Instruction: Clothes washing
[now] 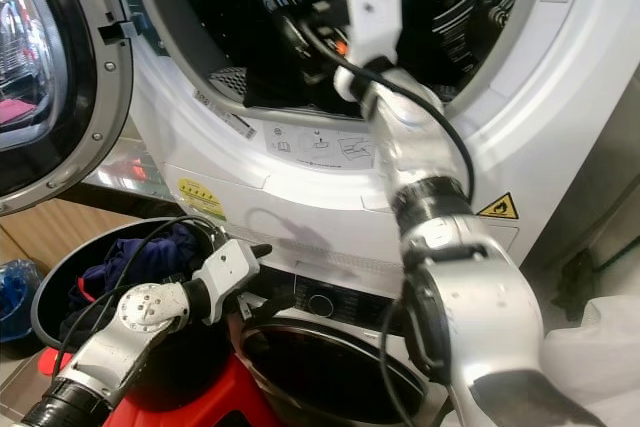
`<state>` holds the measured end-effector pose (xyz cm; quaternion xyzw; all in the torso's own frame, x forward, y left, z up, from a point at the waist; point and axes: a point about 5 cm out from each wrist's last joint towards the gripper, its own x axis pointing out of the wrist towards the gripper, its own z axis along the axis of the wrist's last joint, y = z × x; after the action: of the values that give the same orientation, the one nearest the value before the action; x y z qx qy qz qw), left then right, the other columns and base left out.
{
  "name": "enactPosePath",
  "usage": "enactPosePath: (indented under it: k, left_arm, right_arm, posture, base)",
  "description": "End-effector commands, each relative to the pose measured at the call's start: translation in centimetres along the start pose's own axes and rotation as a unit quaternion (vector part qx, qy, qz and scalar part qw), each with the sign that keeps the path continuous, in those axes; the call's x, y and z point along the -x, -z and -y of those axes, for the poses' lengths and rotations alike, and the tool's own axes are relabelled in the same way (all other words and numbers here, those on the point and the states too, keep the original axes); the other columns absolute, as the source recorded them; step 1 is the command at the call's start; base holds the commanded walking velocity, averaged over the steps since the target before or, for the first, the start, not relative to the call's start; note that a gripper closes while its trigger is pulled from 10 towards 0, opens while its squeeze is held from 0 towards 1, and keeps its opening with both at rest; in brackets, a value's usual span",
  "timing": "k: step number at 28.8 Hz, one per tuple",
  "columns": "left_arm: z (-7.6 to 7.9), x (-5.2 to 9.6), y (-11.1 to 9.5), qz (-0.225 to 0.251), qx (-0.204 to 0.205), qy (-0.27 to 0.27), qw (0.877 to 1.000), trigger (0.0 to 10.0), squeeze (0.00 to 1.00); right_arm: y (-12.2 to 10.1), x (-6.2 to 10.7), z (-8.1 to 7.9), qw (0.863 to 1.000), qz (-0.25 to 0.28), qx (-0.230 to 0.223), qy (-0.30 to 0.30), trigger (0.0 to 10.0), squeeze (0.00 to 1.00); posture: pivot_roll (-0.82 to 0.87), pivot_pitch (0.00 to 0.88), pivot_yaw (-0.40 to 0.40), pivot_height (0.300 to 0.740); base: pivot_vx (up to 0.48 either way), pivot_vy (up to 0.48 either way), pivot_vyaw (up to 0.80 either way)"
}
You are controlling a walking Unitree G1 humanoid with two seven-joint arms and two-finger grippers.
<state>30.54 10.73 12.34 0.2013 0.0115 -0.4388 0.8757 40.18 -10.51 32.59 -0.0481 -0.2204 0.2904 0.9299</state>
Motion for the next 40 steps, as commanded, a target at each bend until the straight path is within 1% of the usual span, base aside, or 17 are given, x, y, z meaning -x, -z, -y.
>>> enactPosePath:
  k: [1, 4, 6, 7, 11, 12, 14, 18, 21, 27, 29, 32, 33, 34, 37, 38, 40]
  left_arm:
    - [0.1, -0.1, 0.2, -0.005, -0.002, 0.007, 1.0, 10.0, 0.0]
    - [0.1, -0.1, 0.2, -0.006, -0.002, 0.007, 1.0, 10.0, 0.0]
    - [0.2, -0.1, 0.3, -0.005, 0.0, 0.007, 1.0, 10.0, 0.0]
    - [0.2, -0.1, 0.3, -0.005, 0.001, 0.007, 1.0, 10.0, 0.0]
    - [0.3, -0.1, 0.3, -0.002, 0.003, 0.007, 1.0, 10.0, 0.0]
    - [0.3, -0.1, 0.3, -0.002, 0.003, 0.007, 1.0, 10.0, 0.0]
    - [0.4, -0.1, 0.3, 0.0, 0.004, 0.009, 1.0, 10.0, 0.0]
    - [0.4, -0.1, 0.3, 0.001, 0.005, 0.011, 1.0, 10.0, 0.0]
    - [0.5, -0.3, 0.3, 0.002, 0.005, 0.014, 1.0, 10.0, 0.0]
    - [0.5, -0.4, 0.2, 0.004, 0.002, 0.013, 1.0, 10.0, 0.0]
    - [0.4, -0.4, 0.1, 0.006, 0.002, 0.012, 1.0, 10.0, 0.0]
    - [0.3, -0.4, 0.0, 0.007, 0.001, 0.01, 1.0, 10.0, 0.0]
    - [0.3, -0.5, -0.1, 0.009, 0.0, 0.007, 1.0, 10.0, 0.0]
    - [0.3, -0.5, -0.1, 0.009, 0.0, 0.007, 1.0, 10.0, 0.0]
    - [0.1, -0.5, -0.3, 0.019, -0.002, -0.002, 1.0, 10.0, 0.0]
    - [0.1, -0.5, -0.3, 0.019, -0.002, -0.002, 1.0, 10.0, 0.0]
    - [1.4, 0.1, -0.8, 0.031, 0.012, 0.063, 0.997, 10.0, 0.0]
  right_arm:
    - [-0.9, 1.0, -0.8, 0.999, 0.021, 0.001, -0.035, 10.0, 0.0]
    - [-0.9, 1.9, -1.0, 0.999, 0.027, -0.009, -0.041, 10.0, 0.0]
    - [-0.4, 4.6, -2.6, 0.994, 0.045, -0.032, -0.098, 10.0, 0.0]
    - [-0.3, 5.3, -3.2, 0.991, 0.053, -0.033, -0.121, 10.0, 0.0]
    - [-0.8, 8.4, -5.7, 0.971, 0.09, -0.071, -0.212, 10.0, 0.0]
    - [-0.8, 8.4, -5.7, 0.971, 0.09, -0.071, -0.212, 10.0, 0.0]
    - [-1.1, 10.6, -7.4, 0.953, 0.103, -0.098, -0.269, 10.0, 0.0]
    - [-0.9, 11.8, -8.2, 0.944, 0.088, -0.112, -0.298, 10.0, 0.0]
    - [0.8, 12.9, -9.3, 0.938, 0.017, -0.092, -0.333, 10.0, 0.0]
    - [2.9, 12.6, -9.2, 0.95, -0.058, -0.04, -0.306, 10.0, 0.0]
    - [2.9, 12.2, -9.2, 0.953, -0.058, -0.02, -0.298, 10.0, 0.0]
    - [1.7, 10.7, -8.8, 0.96, -0.018, -0.023, -0.279, 10.0, 0.0]
    - [0.5, 9.3, -8.6, 0.961, 0.011, -0.026, -0.277, 10.0, 0.0]
    - [0.5, 9.3, -8.6, 0.961, 0.011, -0.026, -0.277, 10.0, 0.0]
    - [-0.1, 7.0, -8.5, 0.96, 0.023, 0.004, -0.278, 10.0, 0.0]
    - [-0.1, 7.0, -8.5, 0.96, 0.023, 0.004, -0.278, 10.0, 0.0]
    - [-0.2, 5.8, -8.2, 0.964, 0.029, 0.007, -0.263, 10.0, 0.0]
  posture:
    - [-0.06, 0.012, 0.112, 0.74]
    - [-0.06, 0.011, 0.111, 0.74]
    - [-0.06, 0.014, 0.107, 0.74]
    - [-0.06, 0.014, 0.107, 0.74]
    - [-0.06, 0.017, 0.106, 0.74]
    - [-0.06, 0.017, 0.106, 0.74]
    - [-0.06, 0.014, 0.103, 0.74]
    - [-0.07, 0.01, 0.102, 0.74]
    - [-0.07, 0.006, 0.102, 0.74]
    - [-0.07, 0.0, 0.099, 0.74]
    - [-0.06, 0.0, 0.099, 0.74]
    - [-0.06, 0.0, 0.097, 0.74]
    - [-0.06, 0.0, 0.095, 0.74]
    - [-0.06, 0.0, 0.095, 0.74]
    - [-0.05, 0.0, 0.089, 0.74]
    - [-0.05, 0.0, 0.089, 0.74]
    - [-0.03, 0.0, 0.082, 0.74]
  base:
    - [0.0, 0.0, 0.0]
    - [0.0, 0.0, 0.0]
    - [0.0, 0.0, 0.0]
    - [0.0, 0.0, 0.0]
    - [0.0, 0.0, 0.0]
    - [0.0, 0.0, 0.0]
    - [0.0, 0.0, 0.0]
    - [0.0, 0.0, 0.0]
    - [0.0, 0.0, 0.0]
    - [0.0, 0.0, 0.0]
    - [0.0, 0.0, 0.0]
    - [0.0, 0.0, 0.0]
    - [0.0, 0.0, 0.0]
    - [0.0, 0.0, 0.0]
    - [0.0, 0.0, 0.0]
    - [0.0, 0.0, 0.0]
    - [0.0, 0.0, 0.0]
